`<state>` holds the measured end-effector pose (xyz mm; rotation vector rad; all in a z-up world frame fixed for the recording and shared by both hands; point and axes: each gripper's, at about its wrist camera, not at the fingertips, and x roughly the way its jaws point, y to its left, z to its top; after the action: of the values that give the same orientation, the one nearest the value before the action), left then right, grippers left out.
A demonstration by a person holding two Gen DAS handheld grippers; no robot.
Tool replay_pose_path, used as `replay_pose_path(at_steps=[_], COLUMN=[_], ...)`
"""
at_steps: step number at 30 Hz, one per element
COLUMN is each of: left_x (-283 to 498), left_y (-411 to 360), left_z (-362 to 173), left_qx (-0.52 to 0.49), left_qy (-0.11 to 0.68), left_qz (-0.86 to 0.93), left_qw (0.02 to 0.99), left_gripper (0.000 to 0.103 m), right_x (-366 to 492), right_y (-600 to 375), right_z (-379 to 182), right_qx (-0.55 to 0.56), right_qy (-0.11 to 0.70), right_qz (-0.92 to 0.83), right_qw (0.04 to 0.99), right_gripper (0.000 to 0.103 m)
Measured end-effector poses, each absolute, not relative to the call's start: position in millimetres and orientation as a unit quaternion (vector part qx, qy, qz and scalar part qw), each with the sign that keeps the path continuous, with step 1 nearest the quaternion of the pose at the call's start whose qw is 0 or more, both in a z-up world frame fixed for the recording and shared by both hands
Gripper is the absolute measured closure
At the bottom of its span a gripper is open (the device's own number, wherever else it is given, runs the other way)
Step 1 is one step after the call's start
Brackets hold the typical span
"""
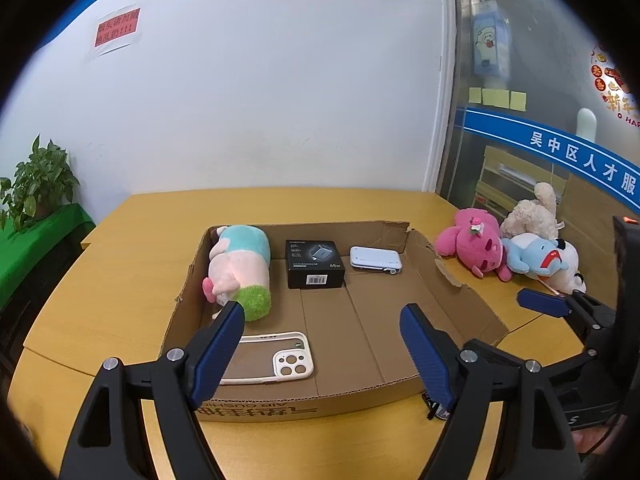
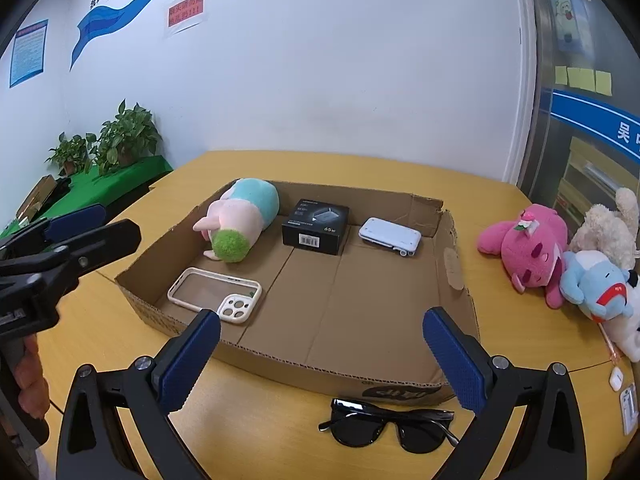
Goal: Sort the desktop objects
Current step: 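Move the right gripper down to the black sunglasses on the table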
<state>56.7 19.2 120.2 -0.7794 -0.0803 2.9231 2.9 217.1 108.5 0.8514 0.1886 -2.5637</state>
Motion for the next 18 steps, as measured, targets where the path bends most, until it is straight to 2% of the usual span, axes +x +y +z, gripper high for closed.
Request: replay_pose_path(at_steps=[13,18], left_x=[63,80], left_y=[22,17], left_z=[107,86], left_qx=[-0.277,-0.303], left_qy=[-0.036,-0.041], left_qz=[0.957,0.947], left_qw=[0.080,0.096], left_gripper=[0.023,0.023], right_x=[-1,-23], right_y=[247,301], right_z=[102,64], right_qx=[0.308,0.368], right_qy=[0.051,0.028], right_qz=[-0.917,-0.894], right_qw=[0.249,0.255], right_gripper=[0.000,0.000])
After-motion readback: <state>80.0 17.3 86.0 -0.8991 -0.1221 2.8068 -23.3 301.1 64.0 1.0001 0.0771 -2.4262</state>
